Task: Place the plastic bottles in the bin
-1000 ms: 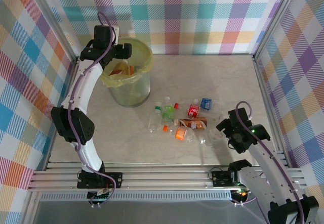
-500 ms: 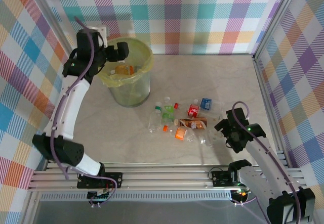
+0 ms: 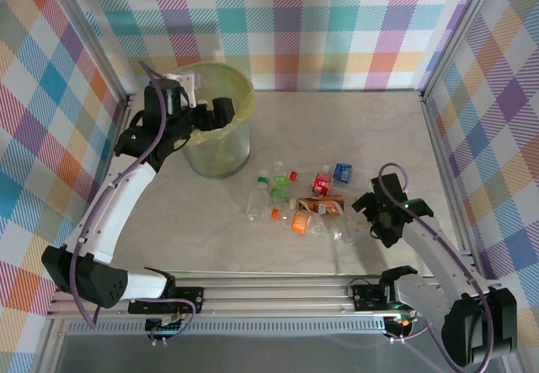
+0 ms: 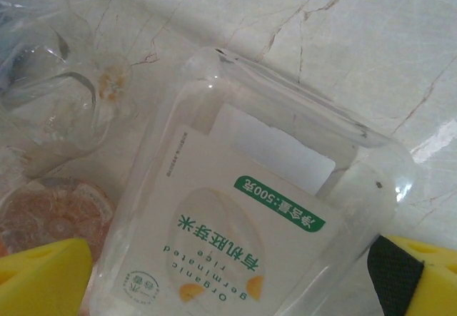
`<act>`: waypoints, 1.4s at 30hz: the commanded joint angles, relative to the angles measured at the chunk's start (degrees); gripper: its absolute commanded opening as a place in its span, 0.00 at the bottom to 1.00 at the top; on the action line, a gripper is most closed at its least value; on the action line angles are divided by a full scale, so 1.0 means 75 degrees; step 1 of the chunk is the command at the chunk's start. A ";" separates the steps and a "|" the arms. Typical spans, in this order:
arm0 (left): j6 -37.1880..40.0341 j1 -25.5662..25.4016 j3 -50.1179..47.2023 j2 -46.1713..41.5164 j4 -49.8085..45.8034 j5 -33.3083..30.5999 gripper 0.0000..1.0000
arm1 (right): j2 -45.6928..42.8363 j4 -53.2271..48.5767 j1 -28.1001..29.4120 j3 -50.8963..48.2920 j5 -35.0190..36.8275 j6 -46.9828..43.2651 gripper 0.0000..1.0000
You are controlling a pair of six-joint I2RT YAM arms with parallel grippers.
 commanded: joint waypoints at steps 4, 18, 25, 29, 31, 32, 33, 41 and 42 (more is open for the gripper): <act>-0.0127 -0.0312 -0.0224 -0.0381 0.0244 -0.0004 1.00 | 0.0331 0.0588 -0.0068 -0.0163 0.0104 0.0053 1.00; -0.0254 -0.0542 -0.0515 -0.0304 0.0238 -0.0140 1.00 | 0.1182 0.1017 -0.0115 -0.0309 0.0225 -0.0011 1.00; -0.0267 -0.0577 -0.0579 -0.0325 0.0232 -0.0235 1.00 | 0.1361 0.1223 -0.0127 -0.0411 0.0296 0.0015 1.00; -0.0267 -0.0571 -0.0624 -0.0362 0.0238 -0.0274 1.00 | 0.1467 0.1339 -0.0125 -0.0443 0.0341 0.0015 1.00; -0.0267 -0.0578 -0.0642 -0.0385 0.0238 -0.0283 1.00 | 0.1520 0.1364 -0.0133 -0.0460 0.0374 0.0015 1.00; -0.0266 -0.0577 -0.0643 -0.0383 0.0239 -0.0292 1.00 | 0.1544 0.1376 -0.0127 -0.0480 0.0377 0.0015 1.00; -0.0261 -0.0577 -0.0643 -0.0380 0.0235 -0.0302 1.00 | 0.1558 0.1381 -0.0146 -0.0481 0.0383 0.0015 1.00; -0.0310 -0.0588 -0.0677 -0.0375 0.0226 -0.0291 1.00 | 0.1304 0.1230 -0.0144 -0.0501 0.0389 -0.0054 0.92; -0.0319 -0.0589 -0.0669 -0.0375 0.0238 -0.0291 1.00 | 0.1212 0.1176 -0.0136 -0.0488 0.0402 -0.0065 0.91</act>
